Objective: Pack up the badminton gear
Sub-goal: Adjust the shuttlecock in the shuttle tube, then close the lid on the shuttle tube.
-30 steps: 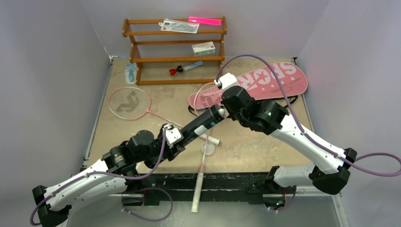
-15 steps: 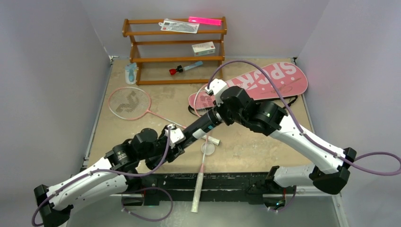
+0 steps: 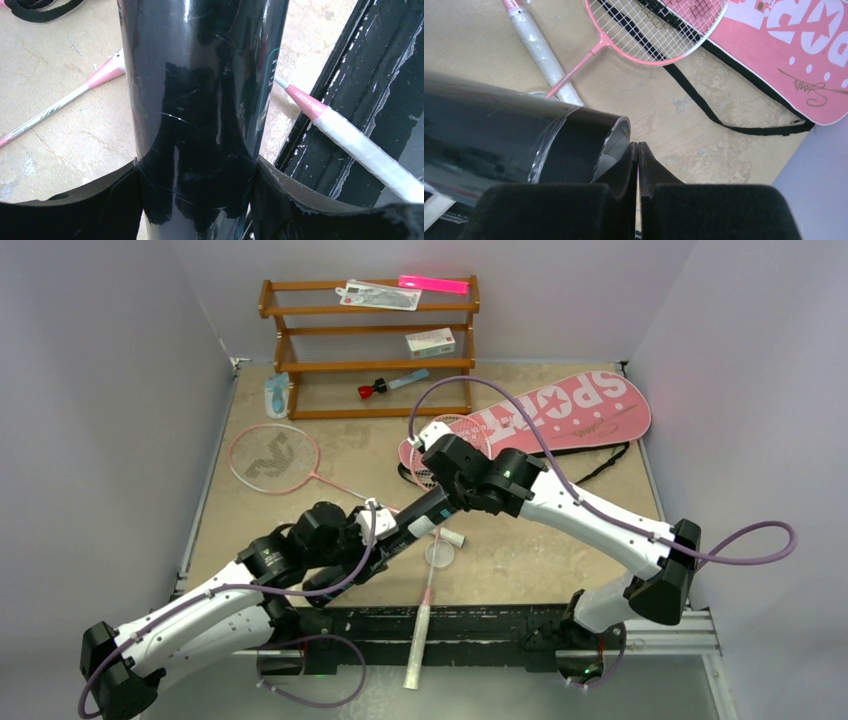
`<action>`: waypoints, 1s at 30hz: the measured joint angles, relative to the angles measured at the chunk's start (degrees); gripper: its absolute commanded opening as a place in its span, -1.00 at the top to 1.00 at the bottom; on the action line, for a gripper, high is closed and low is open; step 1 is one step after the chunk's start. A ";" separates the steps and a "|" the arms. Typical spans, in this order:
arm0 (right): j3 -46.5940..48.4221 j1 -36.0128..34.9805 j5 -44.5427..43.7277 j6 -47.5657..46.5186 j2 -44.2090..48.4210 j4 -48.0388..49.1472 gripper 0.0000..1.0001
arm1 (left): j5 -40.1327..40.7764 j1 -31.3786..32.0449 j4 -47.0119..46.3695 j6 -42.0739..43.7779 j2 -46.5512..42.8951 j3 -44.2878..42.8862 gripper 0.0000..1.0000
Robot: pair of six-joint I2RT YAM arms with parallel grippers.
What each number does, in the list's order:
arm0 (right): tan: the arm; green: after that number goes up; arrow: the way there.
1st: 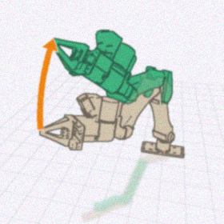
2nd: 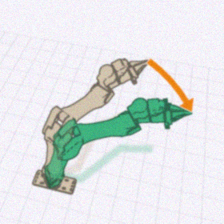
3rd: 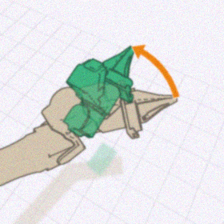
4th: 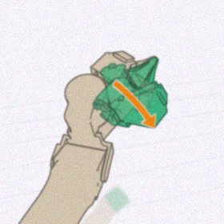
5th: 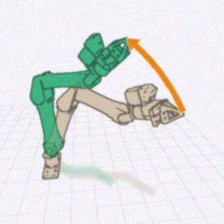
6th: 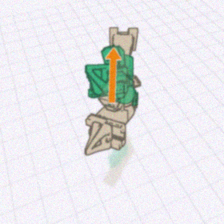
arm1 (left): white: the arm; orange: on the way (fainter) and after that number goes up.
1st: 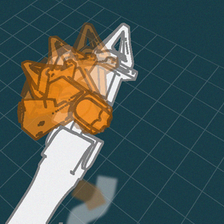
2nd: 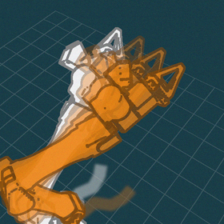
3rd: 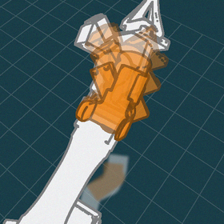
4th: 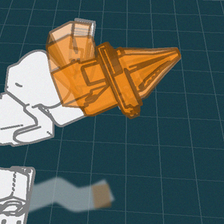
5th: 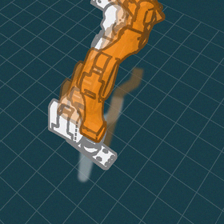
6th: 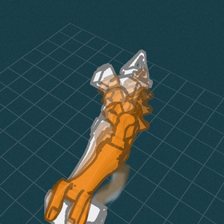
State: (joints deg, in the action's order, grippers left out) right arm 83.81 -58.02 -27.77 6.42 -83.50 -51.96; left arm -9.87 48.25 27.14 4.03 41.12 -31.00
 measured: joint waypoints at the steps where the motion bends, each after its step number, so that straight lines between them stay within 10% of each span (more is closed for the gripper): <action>1: 0.13 -0.22 -0.63 0.55 -0.13 -0.15 1.00 | -0.28 -0.26 -0.04 0.00 0.24 0.00 1.00; 13: -10.34 16.90 4.59 8.61 11.98 5.86 0.84 | 6.36 -2.45 -5.66 -3.39 -8.04 0.00 1.00; 25: -34.05 16.20 22.29 15.32 20.11 20.46 0.39 | 26.03 -4.07 -5.92 -9.20 -12.39 -0.76 1.00; 30: -36.04 11.56 24.68 18.29 16.39 25.16 0.59 | 29.09 -4.17 -6.56 -9.42 -16.68 -0.76 1.00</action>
State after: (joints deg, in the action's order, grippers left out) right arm 47.77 -46.46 -3.09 24.71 -67.11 -26.81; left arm 19.22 44.07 20.58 -5.39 24.45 -31.77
